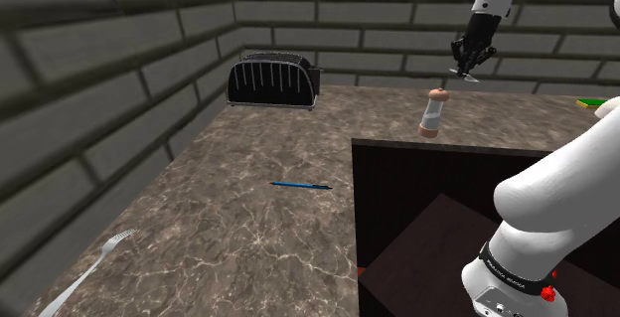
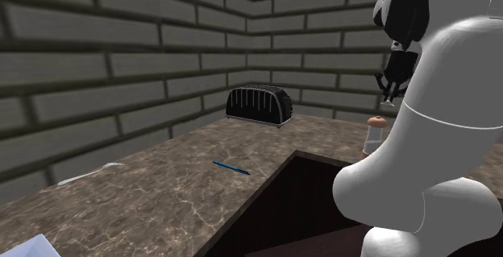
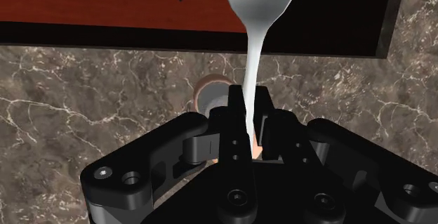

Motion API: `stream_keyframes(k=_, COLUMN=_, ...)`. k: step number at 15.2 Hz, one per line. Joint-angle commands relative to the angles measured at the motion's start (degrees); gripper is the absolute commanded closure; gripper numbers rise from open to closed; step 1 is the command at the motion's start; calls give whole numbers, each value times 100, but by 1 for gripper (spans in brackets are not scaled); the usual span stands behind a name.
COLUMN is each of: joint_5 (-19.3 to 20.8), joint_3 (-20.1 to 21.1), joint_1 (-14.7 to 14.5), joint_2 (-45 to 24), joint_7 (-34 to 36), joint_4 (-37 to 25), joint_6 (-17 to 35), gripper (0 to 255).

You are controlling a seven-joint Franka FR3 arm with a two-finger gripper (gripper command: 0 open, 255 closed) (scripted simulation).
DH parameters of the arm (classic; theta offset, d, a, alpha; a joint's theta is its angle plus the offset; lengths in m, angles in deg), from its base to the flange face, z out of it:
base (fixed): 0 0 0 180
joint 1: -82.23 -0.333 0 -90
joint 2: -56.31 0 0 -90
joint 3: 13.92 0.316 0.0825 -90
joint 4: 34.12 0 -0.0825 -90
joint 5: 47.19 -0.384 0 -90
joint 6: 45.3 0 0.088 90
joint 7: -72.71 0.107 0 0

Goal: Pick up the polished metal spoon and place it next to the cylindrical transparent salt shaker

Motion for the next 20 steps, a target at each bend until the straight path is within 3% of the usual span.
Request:
stream_keyframes(k=1, joint_5=40, joint_3=-194, joint_1=102, joint_2=-163, joint_7=-304, joint_4=-217, joint_6=-96, gripper=255)
stream_keyframes(k=12, joint_5=-205, joint_3=-1187, joint_1=787, joint_2=-1704, joint_7=-2016, joint_4=-1911, joint_6=-562, gripper=255)
stream_keyframes(k=20, joint_5=-153, joint_3=-1155, joint_1=763, joint_2=-1589, joint_7=-2035, joint_4=-1163, joint_6=86, gripper=255)
